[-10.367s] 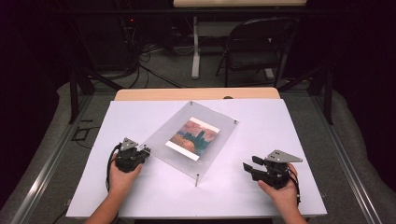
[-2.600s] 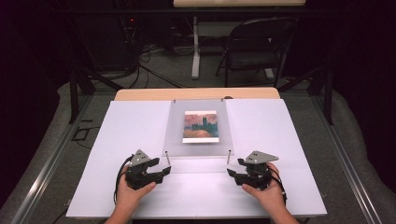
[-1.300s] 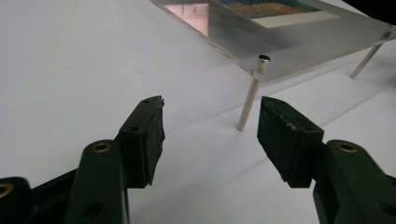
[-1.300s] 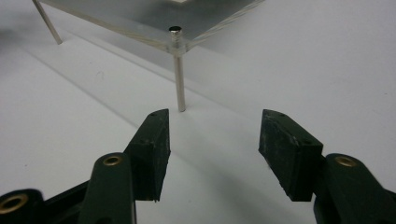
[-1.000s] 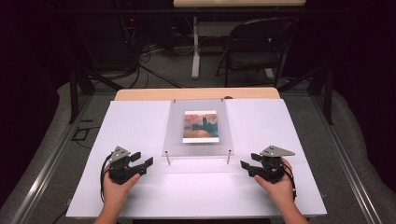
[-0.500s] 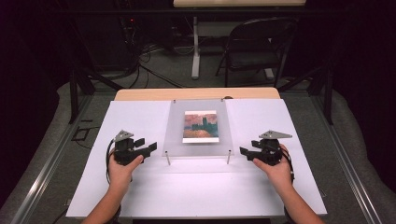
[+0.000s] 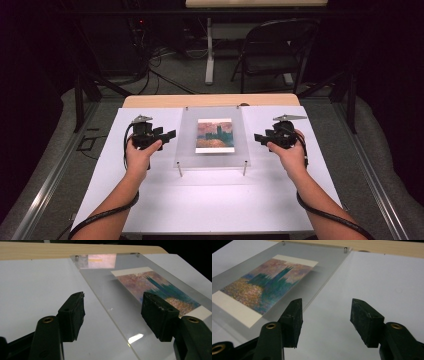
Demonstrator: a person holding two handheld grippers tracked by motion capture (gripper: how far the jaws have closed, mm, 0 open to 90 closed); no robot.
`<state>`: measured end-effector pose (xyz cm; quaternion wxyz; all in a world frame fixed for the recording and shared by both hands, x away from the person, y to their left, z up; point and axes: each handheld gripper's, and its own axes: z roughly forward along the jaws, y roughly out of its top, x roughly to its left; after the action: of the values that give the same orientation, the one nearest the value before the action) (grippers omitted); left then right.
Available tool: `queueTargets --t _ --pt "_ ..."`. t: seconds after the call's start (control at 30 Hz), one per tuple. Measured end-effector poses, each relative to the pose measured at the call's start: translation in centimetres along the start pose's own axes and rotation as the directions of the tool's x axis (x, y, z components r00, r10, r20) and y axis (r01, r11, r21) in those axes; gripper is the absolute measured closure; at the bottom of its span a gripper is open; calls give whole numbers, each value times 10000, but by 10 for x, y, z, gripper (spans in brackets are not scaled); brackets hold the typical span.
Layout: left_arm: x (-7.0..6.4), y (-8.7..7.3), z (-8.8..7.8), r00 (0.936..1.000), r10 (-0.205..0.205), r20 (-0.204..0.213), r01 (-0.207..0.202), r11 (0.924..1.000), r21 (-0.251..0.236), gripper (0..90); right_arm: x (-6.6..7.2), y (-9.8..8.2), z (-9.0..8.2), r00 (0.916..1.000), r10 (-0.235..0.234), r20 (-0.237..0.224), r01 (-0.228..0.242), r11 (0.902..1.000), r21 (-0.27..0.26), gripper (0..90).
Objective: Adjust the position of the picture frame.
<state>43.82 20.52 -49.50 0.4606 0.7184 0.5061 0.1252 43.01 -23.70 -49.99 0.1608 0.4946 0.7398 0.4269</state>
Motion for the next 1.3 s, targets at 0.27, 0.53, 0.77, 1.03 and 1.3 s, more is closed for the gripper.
queueTargets --t 0.27,0.53,0.77,1.03,1.3 --pt "7 21 18 9993 -182 -320 194 9991 364 338 0 28 18 10000 -56 -20 56 10000 -64 439" --pt "12 32 35 9959 -263 -871 305 9984 481 338 -2 43 36 9995 125 307 -116 9995 -284 415" --pt "9 32 51 9951 -162 -979 212 9985 500 339 0 46 55 9985 410 365 -401 9988 -271 387" --pt "5 26 63 9980 -280 -560 313 9977 594 351 1 38 71 9963 808 284 -804 9967 -143 371" --pt "4 17 74 9970 -527 -563 575 9945 873 351 2 30 77 9945 1037 178 -1037 9946 0 363"
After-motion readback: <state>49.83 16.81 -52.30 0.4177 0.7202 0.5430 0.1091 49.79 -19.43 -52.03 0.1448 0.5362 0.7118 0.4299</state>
